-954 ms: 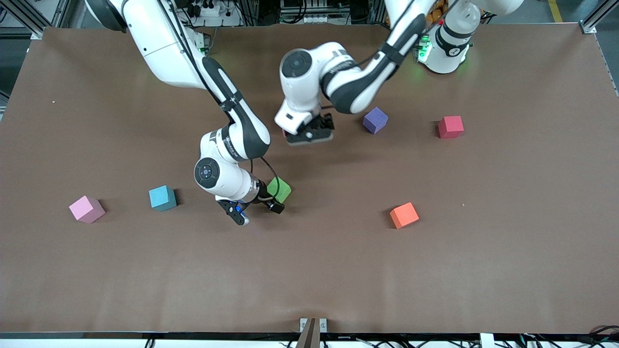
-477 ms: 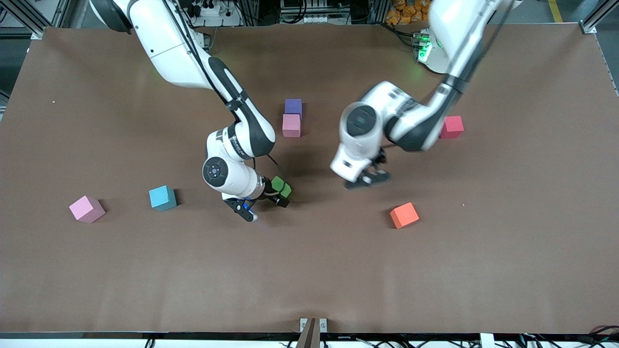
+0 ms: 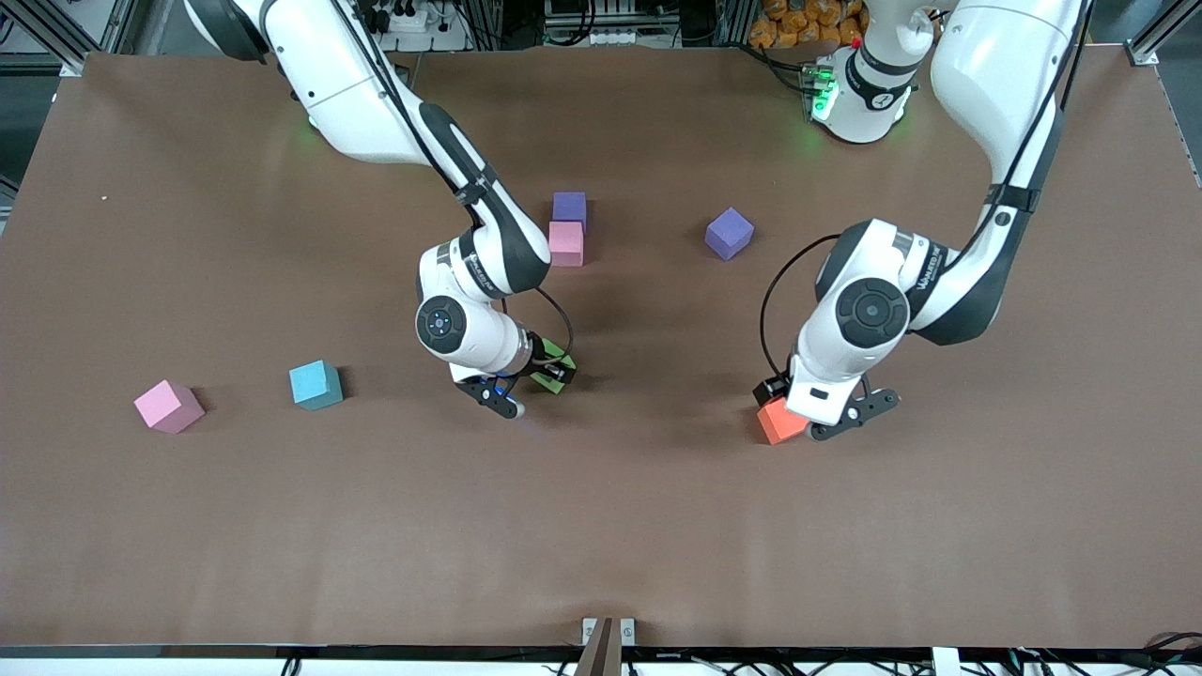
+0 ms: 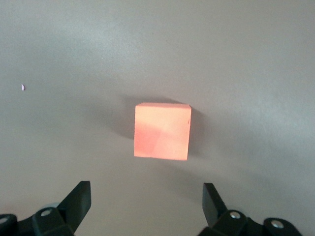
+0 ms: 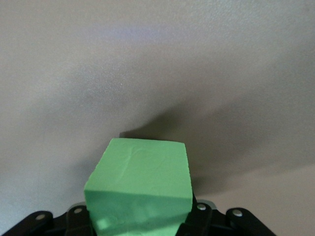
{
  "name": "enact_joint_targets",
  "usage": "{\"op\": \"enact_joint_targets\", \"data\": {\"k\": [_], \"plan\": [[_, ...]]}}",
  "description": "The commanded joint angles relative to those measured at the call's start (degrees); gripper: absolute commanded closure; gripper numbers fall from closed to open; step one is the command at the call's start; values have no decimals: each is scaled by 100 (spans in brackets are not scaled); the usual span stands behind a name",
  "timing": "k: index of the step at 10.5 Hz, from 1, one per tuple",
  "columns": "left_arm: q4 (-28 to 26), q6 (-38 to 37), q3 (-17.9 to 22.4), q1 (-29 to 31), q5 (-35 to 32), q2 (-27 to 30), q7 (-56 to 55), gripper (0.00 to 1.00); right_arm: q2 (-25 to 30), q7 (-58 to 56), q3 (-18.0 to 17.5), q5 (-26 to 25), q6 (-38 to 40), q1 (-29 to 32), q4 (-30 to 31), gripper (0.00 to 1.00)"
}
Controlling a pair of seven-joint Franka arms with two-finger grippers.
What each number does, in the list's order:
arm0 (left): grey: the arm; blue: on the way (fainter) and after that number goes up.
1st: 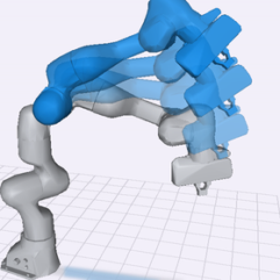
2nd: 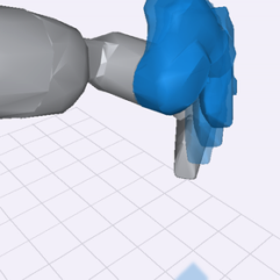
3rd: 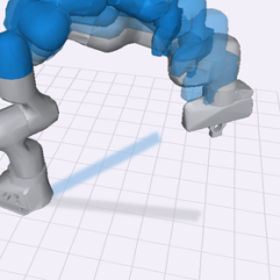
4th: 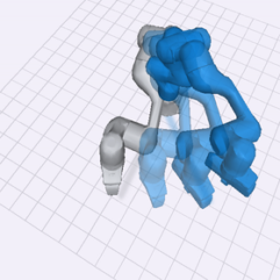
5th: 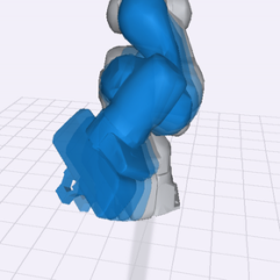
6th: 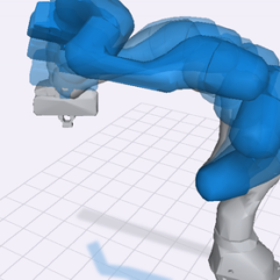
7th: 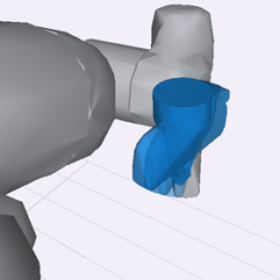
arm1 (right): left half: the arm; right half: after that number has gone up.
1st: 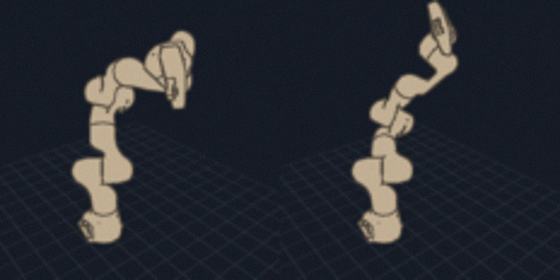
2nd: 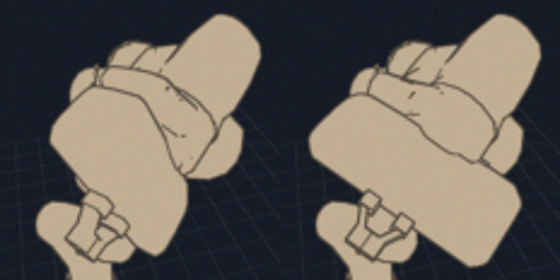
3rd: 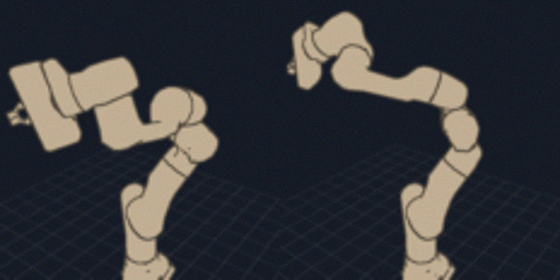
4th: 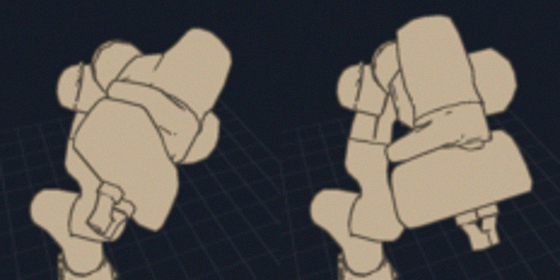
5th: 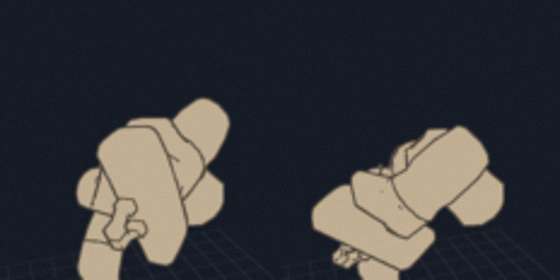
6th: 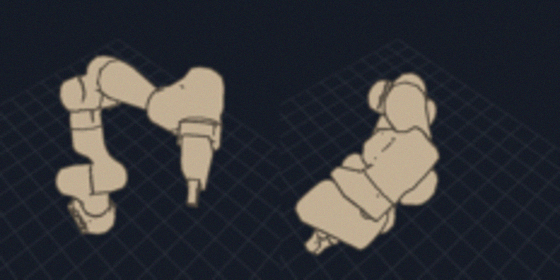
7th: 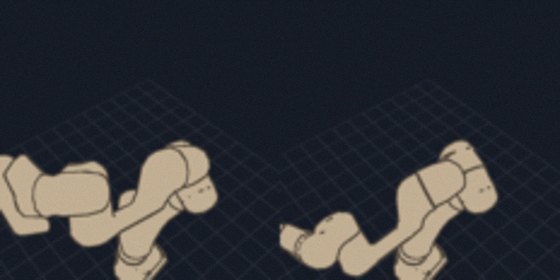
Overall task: Arrange blocks into number 1
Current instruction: 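Lift the green cube with the right gripper while the left gripper grasps orange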
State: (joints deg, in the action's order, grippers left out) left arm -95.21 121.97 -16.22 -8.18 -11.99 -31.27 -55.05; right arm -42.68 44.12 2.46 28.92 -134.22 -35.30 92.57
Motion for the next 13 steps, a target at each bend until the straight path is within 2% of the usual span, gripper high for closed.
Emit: {"op": "enact_joint_targets", "data": {"k": [1, 2, 3, 5, 6, 10, 13], "plan": [[161, 196, 13, -35, -5, -352, -296, 0, 223, -236, 0, 27, 299, -46, 24, 52], [187, 196, 23, -43, 4, -431, -322, 0, 512, -638, 8, -35, 405, -82, 233, 50], [222, 196, 23, -43, 4, -476, -339, 0, 889, -1190, 8, -374, 406, -160, 618, 49], [231, 196, 145, -52, -13, -555, -357, 0, 1374, -1582, 8, -1610, 423, -327, 1155, 49], [231, 231, 146, -43, -92, -573, -366, 0, 1428, -1556, 17, -1852, 441, -502, 1253, 49], [231, 573, 277, -52, -110, -766, -375, 0, 1367, -1241, 79, -1846, 344, -1074, 1403, 49], [231, 766, 304, -52, -145, -872, -383, 0, 1402, -1239, 70, -1837, 47, -1101, 1798, 49]]}}
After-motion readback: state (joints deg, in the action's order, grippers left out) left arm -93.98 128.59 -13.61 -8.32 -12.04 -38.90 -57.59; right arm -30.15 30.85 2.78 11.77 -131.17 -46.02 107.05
